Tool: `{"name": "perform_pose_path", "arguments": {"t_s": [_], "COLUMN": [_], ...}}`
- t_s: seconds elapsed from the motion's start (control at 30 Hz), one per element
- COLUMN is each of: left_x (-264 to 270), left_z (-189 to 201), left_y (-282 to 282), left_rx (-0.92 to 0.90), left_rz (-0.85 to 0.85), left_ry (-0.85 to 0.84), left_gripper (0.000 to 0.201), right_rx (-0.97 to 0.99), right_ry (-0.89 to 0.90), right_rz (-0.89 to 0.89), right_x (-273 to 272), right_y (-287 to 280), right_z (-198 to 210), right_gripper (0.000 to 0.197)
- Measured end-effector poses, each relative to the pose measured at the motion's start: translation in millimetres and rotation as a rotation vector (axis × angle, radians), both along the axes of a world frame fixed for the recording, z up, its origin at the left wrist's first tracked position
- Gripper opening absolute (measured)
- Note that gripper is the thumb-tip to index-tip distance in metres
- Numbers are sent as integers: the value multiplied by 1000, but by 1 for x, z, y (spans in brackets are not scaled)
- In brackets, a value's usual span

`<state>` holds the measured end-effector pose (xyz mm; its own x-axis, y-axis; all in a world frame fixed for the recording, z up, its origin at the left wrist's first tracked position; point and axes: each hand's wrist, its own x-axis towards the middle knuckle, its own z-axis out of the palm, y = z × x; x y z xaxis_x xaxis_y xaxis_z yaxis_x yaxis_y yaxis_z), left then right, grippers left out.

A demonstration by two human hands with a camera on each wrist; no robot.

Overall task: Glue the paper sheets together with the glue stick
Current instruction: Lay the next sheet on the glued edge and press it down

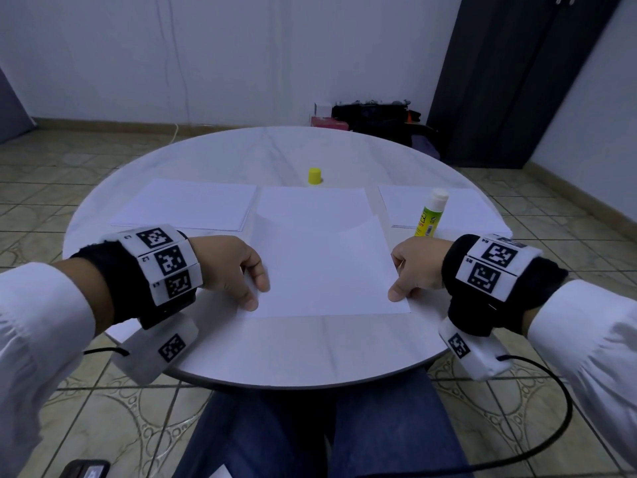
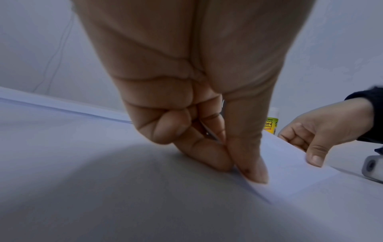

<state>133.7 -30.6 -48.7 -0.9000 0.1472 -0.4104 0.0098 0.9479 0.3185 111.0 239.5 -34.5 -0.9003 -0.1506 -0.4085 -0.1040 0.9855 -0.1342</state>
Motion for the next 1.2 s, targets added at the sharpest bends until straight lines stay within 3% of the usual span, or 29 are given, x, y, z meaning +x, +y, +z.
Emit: {"name": "perform_pose_path", "arguments": {"t_s": [0.13, 0.27, 0.33, 0.5, 0.67, 0.8, 0.93, 1.03, 1.2], "left_x": [-2, -5, -6, -8, -7, -7, -11, -16, -19], "left_z": [1, -1, -1, 5, 6, 4, 5, 8, 17], "left_y": [2, -1, -2, 3, 6, 4, 5, 8, 20], "left_rx": [-20, -137, -231, -284, -317, -306, -343, -371, -506], "left_rz": [-15, -9, -1, -14, 7, 13, -11, -38, -95], "left_ry": [-1, 2, -13, -27, -35, -35, -25, -24, -43], "left_gripper": [28, 58, 73, 85, 90, 88, 87, 88, 91], "right_rx": [42, 83, 145, 137, 255, 220, 205, 225, 296], "right_ry": [19, 39, 53, 69, 39, 21, -99, -129, -148], "right_rz": [-12, -69, -8, 296, 508, 565, 481, 419, 418], "right_x": [1, 1, -1, -6, -14, -18, -19, -22, -25], "right_y": [-1, -3, -7, -64, -121, -97, -38, -5, 5], "right_z": [0, 2, 5, 17, -1, -8, -2, 1, 5], "right_gripper": [41, 86, 98, 82, 80, 79, 105, 107, 113]}}
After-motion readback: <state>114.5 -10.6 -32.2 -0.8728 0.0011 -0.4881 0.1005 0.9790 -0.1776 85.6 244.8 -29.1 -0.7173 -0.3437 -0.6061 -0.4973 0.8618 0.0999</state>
